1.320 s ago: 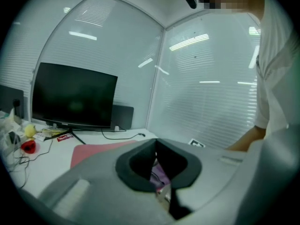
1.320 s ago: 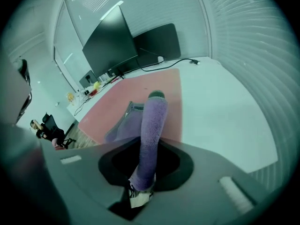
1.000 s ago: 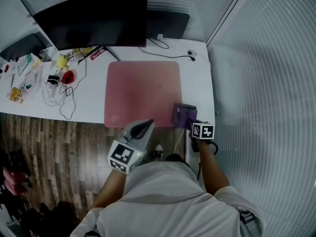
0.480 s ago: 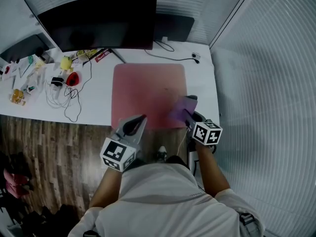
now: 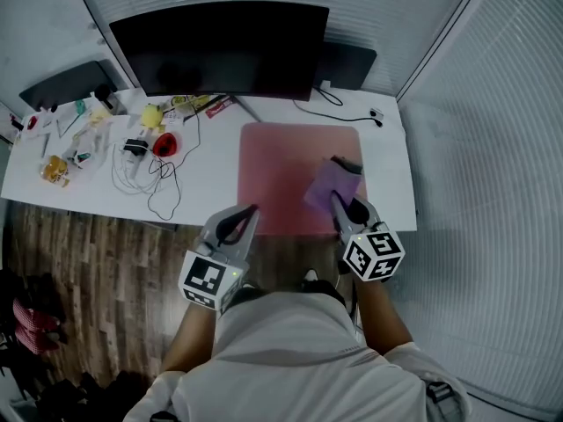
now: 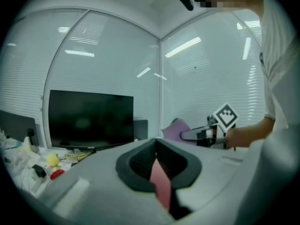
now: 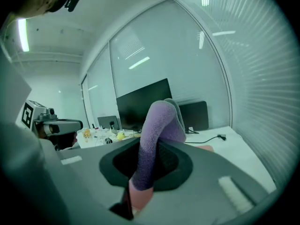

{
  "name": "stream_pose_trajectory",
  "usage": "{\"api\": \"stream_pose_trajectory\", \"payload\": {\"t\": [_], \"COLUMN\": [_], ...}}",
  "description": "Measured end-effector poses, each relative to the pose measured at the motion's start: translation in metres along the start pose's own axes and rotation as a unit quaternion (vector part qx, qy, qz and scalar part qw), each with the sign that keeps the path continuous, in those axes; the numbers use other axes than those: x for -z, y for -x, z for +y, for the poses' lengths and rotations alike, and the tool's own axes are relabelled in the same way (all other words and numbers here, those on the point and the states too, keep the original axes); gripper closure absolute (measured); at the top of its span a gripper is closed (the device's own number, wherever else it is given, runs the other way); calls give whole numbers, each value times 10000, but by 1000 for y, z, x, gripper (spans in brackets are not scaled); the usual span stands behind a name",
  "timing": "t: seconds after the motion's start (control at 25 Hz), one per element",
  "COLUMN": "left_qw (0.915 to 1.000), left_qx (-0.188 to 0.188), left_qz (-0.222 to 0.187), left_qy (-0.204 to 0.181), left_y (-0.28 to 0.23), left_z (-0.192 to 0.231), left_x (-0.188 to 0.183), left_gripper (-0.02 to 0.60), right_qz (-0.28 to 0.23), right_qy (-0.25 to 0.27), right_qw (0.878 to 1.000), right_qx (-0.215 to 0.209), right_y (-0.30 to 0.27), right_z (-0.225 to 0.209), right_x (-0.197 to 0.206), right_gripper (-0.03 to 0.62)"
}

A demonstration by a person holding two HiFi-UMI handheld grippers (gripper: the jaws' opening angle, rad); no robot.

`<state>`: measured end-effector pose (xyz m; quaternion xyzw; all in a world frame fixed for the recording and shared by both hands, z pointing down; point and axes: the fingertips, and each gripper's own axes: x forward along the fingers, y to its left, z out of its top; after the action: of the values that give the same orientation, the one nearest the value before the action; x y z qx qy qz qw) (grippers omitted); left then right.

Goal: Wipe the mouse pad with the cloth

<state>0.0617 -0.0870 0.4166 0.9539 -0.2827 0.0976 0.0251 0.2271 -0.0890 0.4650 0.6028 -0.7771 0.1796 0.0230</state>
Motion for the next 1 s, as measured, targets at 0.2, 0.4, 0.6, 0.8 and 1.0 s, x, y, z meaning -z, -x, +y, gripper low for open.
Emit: {"api": "stream_pose_trajectory", "payload": {"t": [0.2, 0.4, 0.6, 0.8, 1.0], "left_qw": [9998, 9998, 9997, 9998, 9998], "left_qx": [-164, -136, -123, -57, -56], "left_qz": [-65, -133, -177, -164, -202], "left_qy": [-12, -28, -76, 20, 55], "left_y": [32, 50, 54, 51, 50], "left_z": [25, 30, 26, 17, 13], "left_x": [5, 2, -1, -3, -6], "left_gripper": [578, 578, 578, 578, 578], "right_qz": [-190, -194, -177, -163, -149], "right_qy": [413, 453, 526, 584, 567], "right_qw": [9989, 9988, 9985, 9982, 9983], "right_qx": [-91, -9, 8, 19, 10], "right_y": [-1, 5, 16, 25, 28], "right_z": [47, 63, 70, 66, 64], "right_x": [-2, -1, -3, -8, -10], "right_gripper": [536, 536, 536, 536, 536]}}
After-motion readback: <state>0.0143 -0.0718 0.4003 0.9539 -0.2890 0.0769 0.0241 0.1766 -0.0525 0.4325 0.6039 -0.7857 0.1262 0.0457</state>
